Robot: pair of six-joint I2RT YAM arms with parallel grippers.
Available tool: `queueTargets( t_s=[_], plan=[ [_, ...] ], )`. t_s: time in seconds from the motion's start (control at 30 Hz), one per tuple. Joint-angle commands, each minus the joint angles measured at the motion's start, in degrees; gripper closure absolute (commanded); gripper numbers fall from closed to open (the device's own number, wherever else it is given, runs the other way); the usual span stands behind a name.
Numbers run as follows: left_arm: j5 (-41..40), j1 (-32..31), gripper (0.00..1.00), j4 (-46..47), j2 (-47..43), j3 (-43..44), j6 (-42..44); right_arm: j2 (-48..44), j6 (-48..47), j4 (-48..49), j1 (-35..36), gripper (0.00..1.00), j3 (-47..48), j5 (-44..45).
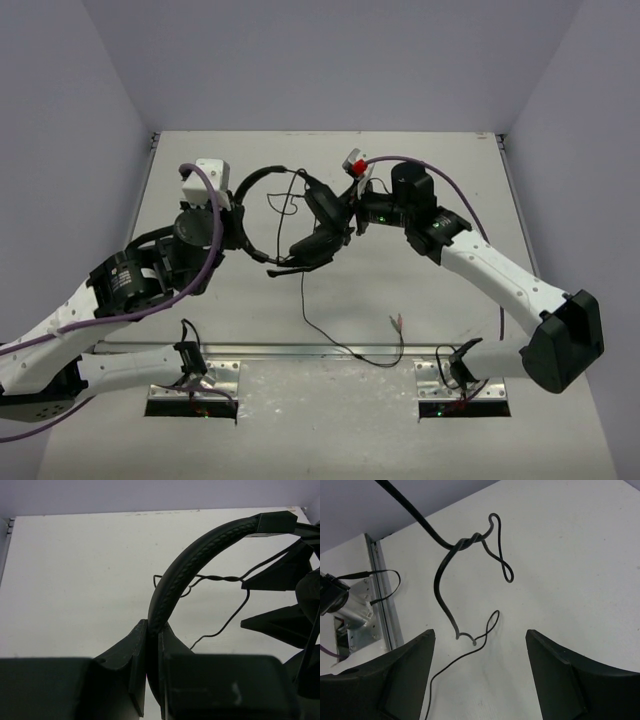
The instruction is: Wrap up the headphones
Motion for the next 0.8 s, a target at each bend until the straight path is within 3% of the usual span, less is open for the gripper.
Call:
queueTargets(
  t_s=[0.0, 0.23, 0.33, 0.37, 0.4, 0.47, 0.57, 0.7, 0.77],
  plan=[
    [4.31, -0.52, 1.00, 5.69, -1.63, 2.38, -5.13, -0.67, 2.01, 5.08, -0.03, 0.26, -0.82, -2.06],
    [7.91, -0.52, 1.00, 0.86, -0.14, 4.05, -14.18, -1.19, 5.52, 13.15, -0.03, 0.34, -3.36, -2.33],
    [8.53, -0.43, 1.00, -0.19, -0.04, 4.05, -17.51, -1.54, 6.58, 16.50, -0.03, 0.63, -4.86, -2.85],
    [8.62, -0.52, 1.00, -0.46, 0.04, 4.13, -18.32, -1.72, 6.32, 16.86, -0.03, 0.88, -5.64, -2.85],
    [8.27, -0.52, 1.00, -0.98, -0.04, 4.74, -19.28, -1.89, 5.97, 17.04, -0.03, 0.99, -6.35, 0.19],
    [7.13, -0.52, 1.00, -3.27, -0.22, 5.80, -22.80, -2.25, 7.18, 17.83, -1.17, 0.99, -9.41, 5.30],
    [5.81, -0.52, 1.00, -4.50, -0.92, 8.08, -24.65, 2.92, 12.98, 14.42, -10.46, 0.99, -10.14, 7.34],
    [3.51, -0.43, 1.00, -3.98, 0.30, 10.63, -22.29, 9.79, 12.30, 6.94, -12.25, 0.98, -9.52, 15.33],
    [4.05, -0.43, 1.00, -3.10, 1.01, 11.95, -21.93, 8.93, 12.82, 8.06, -12.16, 0.97, -12.13, 13.24]
  ],
)
